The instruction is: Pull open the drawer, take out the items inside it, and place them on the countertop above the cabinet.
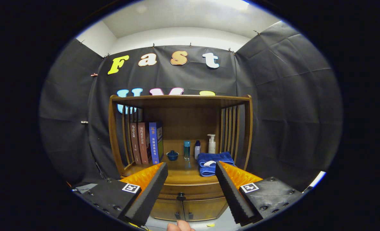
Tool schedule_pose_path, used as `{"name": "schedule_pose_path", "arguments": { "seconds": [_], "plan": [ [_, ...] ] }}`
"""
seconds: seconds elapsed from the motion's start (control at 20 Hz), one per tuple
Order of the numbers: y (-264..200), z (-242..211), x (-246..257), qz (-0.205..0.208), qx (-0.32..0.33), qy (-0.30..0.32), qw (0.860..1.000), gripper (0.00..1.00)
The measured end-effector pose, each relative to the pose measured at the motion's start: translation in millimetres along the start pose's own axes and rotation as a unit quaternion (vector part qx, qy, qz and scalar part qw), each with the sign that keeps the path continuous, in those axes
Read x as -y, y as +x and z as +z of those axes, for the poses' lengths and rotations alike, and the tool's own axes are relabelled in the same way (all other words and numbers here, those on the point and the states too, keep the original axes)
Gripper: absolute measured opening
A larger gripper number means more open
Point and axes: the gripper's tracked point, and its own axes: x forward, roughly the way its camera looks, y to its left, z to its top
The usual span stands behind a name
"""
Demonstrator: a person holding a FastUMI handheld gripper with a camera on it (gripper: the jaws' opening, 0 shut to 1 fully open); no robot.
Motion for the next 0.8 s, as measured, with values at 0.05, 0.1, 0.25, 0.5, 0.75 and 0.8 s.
{"name": "schedule_pose_path", "arguments": {
  "seconds": [0.05, 0.1, 0.25, 0.5, 0.75, 0.8],
  "plan": [
    [1.2, -1.6, -0.6, -0.001, 0.0, -0.001, 1.0, 0.98],
    [1.9, -4.5, -0.2, -0.002, 0.0, -0.001, 1.0, 0.97],
    [7.7, -19.8, -2.7, -0.003, 0.002, 0.002, 1.0, 0.98],
    [30.7, -70.9, -2.0, -0.009, 0.003, -0.026, 1.0, 0.98],
    [50.1, -136.1, -4.1, 0.0, -0.002, -0.023, 1.0, 0.98],
    [53.9, -154.0, -7.5, 0.006, -0.013, -0.01, 1.0, 0.98]
  ]
}}
